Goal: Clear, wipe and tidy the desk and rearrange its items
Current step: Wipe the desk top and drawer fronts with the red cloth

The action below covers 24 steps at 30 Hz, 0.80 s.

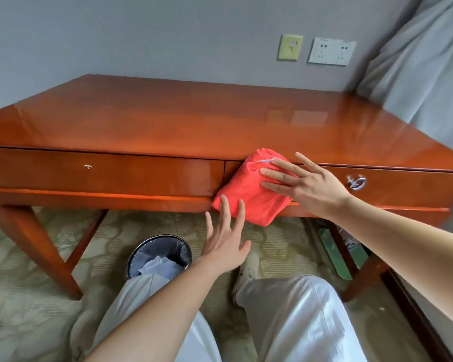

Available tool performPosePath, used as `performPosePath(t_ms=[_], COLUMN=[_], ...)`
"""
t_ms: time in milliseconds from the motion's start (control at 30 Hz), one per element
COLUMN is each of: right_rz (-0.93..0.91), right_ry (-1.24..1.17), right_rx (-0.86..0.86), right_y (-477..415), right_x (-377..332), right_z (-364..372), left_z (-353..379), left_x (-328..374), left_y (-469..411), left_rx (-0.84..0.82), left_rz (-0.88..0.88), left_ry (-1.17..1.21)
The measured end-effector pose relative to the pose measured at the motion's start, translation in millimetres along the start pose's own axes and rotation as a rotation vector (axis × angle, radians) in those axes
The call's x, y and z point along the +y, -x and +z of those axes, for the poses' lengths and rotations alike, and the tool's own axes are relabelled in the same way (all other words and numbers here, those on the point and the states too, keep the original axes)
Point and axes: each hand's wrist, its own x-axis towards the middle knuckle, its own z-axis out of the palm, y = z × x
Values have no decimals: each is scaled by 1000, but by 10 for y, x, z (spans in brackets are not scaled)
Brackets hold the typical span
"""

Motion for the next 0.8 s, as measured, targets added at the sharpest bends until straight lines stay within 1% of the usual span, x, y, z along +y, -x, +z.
performPosePath(t_ms=[100, 133, 200, 300, 400, 500, 600, 667, 700, 733, 800], right_rz=[73, 99, 174, 325, 460, 567, 694, 733, 740, 743, 729], right_ry=[-24, -28, -49, -132, -237, -320, -418, -491, -518, -540, -581], right_rx=[-11, -20, -40, -57, -113, -135, -10, 68, 79, 53, -59], right_y=[262, 340, 465, 611, 649, 556, 438, 386, 371, 384, 481], right_x=[50, 54, -5, -294, -614, -789, -834, -805, -797, -798, -794], right_z=[57, 85, 152, 293, 393, 379, 298, 268, 255, 246, 264], left_z=[49, 66, 110, 180, 107, 23, 61, 130, 152, 172, 197], left_x=[57, 73, 119, 131, -11, -166, -127, -59, -33, -17, -4], left_y=[-88, -120, -167, -169, -159, -158, -147, -157, -166, -183, -235], left_rx=[25, 30, 28, 53, 101, 166, 259, 278, 288, 293, 296], left_rz=[146, 169, 165, 132, 174, 227, 223, 216, 219, 223, 240], left_ry=[-205, -255, -336, -449, -538, -585, -503, -492, -510, -530, -552])
